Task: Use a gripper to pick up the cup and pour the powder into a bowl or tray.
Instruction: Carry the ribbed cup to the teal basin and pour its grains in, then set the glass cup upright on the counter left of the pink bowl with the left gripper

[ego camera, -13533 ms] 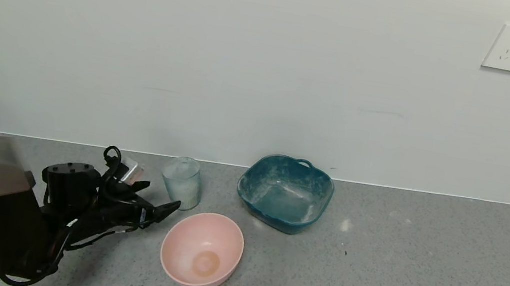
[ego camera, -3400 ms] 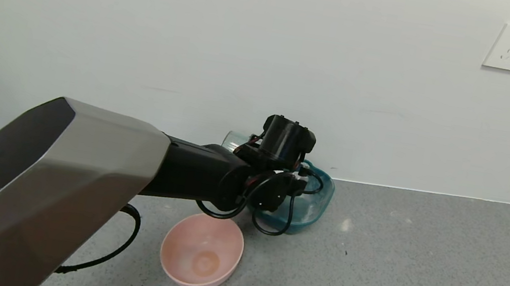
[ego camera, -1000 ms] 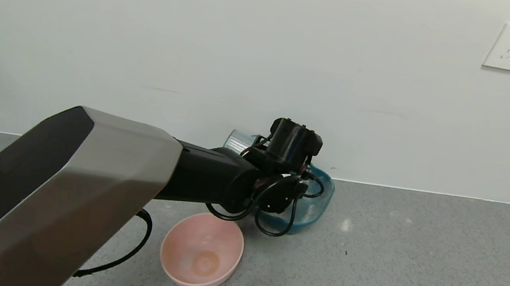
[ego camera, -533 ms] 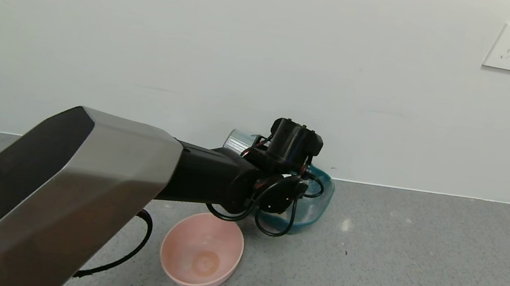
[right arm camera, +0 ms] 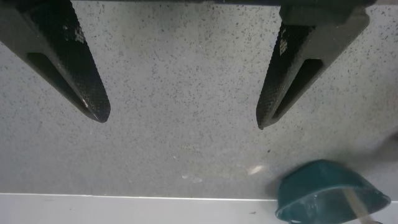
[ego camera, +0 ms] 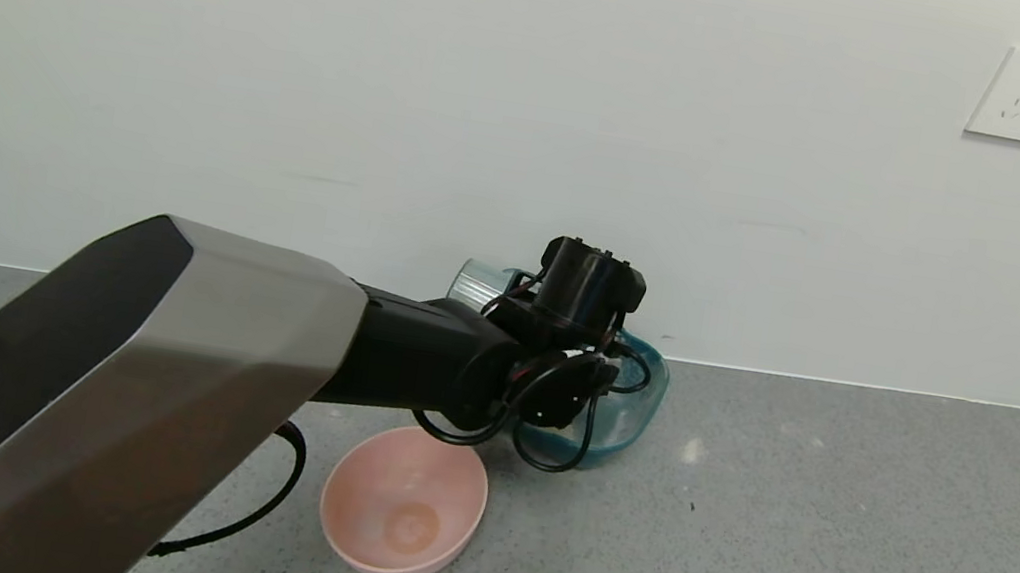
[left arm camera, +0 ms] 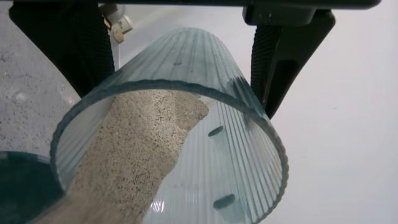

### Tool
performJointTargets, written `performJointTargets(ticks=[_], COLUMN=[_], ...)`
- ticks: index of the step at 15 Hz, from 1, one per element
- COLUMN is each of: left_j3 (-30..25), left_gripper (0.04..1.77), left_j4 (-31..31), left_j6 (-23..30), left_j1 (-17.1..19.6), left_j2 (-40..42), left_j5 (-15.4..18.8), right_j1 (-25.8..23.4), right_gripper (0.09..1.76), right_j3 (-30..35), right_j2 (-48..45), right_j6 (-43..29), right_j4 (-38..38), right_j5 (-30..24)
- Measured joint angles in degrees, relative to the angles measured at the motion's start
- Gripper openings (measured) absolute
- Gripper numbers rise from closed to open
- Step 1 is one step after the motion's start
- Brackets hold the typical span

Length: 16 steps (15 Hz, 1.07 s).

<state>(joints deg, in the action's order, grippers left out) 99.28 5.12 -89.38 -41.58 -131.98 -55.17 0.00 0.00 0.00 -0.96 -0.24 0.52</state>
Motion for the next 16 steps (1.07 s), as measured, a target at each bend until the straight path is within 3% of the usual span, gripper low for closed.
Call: performJointTargets(ticks=[10,14,16], left_j3=[-4.0,-7.4,-10.7], left_gripper=[1.27,1.27,1.27], left_j4=[9.1,9.1,9.0], left_j6=[4.0,10.7,16.0], left_j1=[-0.1,0.0,0.4], left_j2=[2.3,5.6,7.8], left_j5=[2.1,2.3,4.3], right_j1=[0.0,0.0,0.0], right_gripper=[1.71,1.71,1.71], right_j3=[0.0,0.0,0.0], right_j2=[0.0,0.0,0.0], right_j6=[0.0,0.0,0.0], right_j4=[0.0,0.0,0.0], right_j5=[0.0,0.0,0.0])
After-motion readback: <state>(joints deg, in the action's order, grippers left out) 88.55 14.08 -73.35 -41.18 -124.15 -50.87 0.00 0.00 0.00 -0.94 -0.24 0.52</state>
